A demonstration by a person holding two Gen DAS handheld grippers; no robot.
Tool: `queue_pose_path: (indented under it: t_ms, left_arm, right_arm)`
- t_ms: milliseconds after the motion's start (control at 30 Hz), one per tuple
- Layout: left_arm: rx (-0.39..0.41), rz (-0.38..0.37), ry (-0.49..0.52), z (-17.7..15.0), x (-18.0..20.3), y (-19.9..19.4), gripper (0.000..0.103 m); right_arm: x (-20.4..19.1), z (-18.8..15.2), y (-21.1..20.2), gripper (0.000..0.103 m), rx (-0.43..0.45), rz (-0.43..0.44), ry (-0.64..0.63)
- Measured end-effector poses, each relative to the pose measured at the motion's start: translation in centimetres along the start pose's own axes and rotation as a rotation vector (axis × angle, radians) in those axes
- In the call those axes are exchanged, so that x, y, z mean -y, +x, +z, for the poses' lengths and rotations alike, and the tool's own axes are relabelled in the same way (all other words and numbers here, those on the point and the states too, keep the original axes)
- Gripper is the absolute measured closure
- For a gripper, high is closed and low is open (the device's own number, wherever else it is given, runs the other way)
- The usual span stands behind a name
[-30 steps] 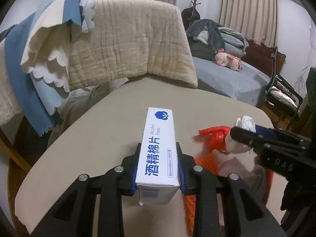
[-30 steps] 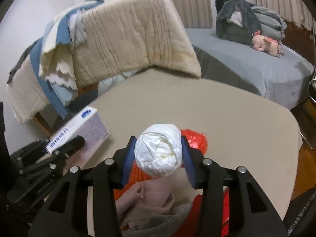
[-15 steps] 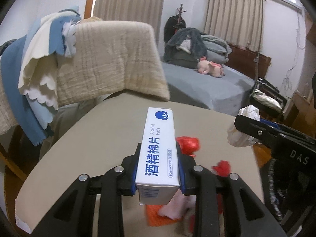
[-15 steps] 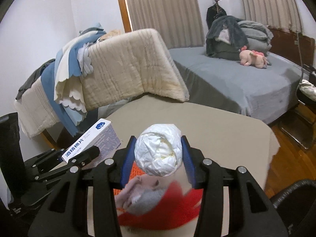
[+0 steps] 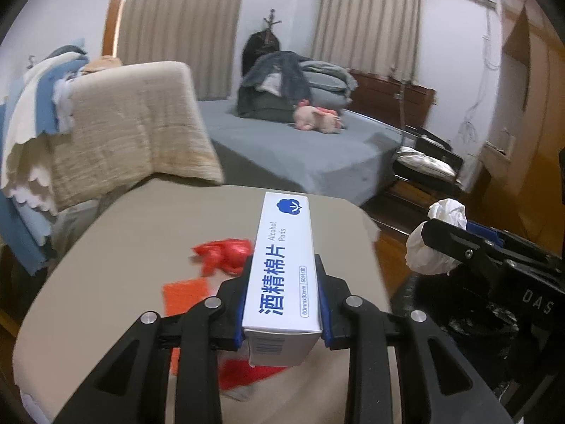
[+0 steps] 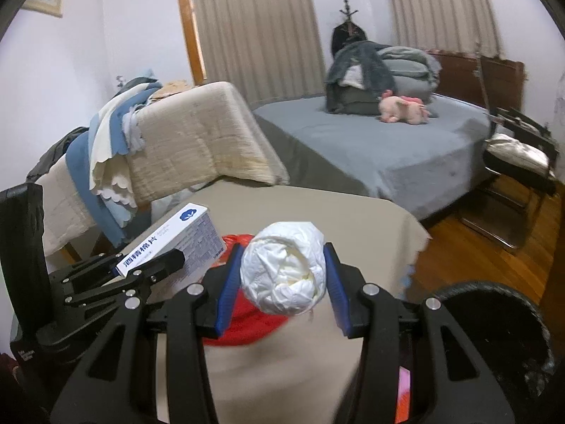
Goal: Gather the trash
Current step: 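Carry the box and tissue ball with both tools over the trash bin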
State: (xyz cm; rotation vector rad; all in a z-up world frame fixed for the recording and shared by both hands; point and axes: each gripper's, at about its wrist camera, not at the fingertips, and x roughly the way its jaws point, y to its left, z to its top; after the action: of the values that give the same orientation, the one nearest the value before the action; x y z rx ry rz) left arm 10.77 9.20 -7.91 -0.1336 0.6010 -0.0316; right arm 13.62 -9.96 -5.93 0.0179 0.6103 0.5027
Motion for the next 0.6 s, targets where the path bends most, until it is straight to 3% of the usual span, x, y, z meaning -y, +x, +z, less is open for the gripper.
queue_pose_path:
  t_ms: [600]
  left_arm:
    - [-0.033, -0.216, 0.154, -2.1, 12.9, 0.7, 0.072]
  right_arm:
    - [10.6, -4.8, -8.9, 0.059, 0.018, -0.24, 0.129]
